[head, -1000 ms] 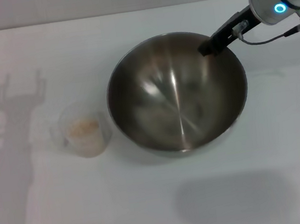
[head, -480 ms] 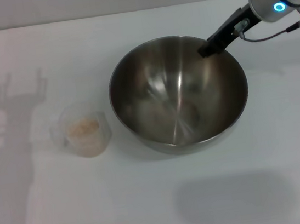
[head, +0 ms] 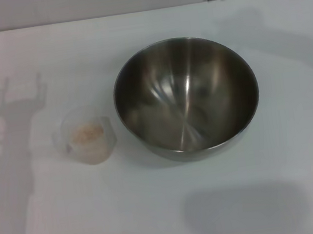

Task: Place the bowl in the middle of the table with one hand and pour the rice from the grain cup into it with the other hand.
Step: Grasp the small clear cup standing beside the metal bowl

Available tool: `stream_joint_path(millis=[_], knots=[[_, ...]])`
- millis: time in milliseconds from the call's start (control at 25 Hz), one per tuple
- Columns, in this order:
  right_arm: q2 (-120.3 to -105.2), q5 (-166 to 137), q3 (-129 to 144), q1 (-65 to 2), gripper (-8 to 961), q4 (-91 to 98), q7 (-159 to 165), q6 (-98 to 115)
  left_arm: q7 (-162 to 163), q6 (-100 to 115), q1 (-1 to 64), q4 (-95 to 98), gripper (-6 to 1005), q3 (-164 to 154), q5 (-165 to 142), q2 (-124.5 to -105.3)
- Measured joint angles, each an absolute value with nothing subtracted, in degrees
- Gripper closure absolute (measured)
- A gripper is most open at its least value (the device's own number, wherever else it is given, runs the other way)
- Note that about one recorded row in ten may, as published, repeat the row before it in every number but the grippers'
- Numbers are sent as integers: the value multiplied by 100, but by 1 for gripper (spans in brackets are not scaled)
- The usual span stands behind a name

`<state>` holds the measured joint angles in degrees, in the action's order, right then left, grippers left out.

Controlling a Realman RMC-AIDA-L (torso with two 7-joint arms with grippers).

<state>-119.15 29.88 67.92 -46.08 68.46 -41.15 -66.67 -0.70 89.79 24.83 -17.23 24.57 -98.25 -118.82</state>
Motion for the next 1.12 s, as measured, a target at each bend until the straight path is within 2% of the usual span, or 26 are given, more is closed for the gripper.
stream_joint_path(millis=[240, 520, 880, 1120], knots=[[-11959, 3176, 7757, -3920, 545, 7430, -4134, -4602, -70, 8991, 2484, -1723, 313, 2453, -9826, -11882], [-11988, 3242, 9460, -3004, 544, 7200, -4112, -584, -70, 8992, 2496, -1722, 314, 2444, -9827, -11884], [-11970, 3564, 11432, -2749, 545, 4866, -3003, 5400, -70, 8992, 2501, -1728, 314, 2323, -9825, -11892], [-11982, 3571, 11578, -2681, 544, 3055, -1041, 7585, -70, 9063, 2370, -1829, 314, 2154, -9826, -11891]])
